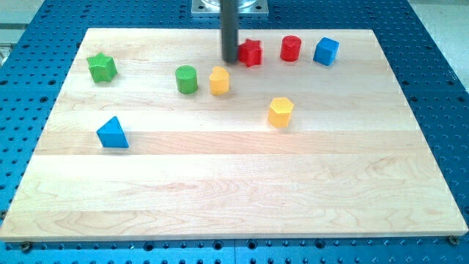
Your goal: Nudge the red star
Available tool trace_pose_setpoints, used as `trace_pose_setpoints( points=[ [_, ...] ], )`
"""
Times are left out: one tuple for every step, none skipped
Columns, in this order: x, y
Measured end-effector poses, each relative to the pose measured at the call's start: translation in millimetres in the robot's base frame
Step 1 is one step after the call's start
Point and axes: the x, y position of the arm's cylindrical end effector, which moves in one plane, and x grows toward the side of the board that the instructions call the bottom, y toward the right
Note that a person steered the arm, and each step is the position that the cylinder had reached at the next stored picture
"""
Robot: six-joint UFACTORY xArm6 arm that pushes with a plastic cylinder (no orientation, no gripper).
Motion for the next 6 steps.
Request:
trace_pose_setpoints(
  points=[
    [34, -26],
    [46, 7],
    [22, 19],
    [16, 22],
    [12, 22],
    [11, 22]
  ],
)
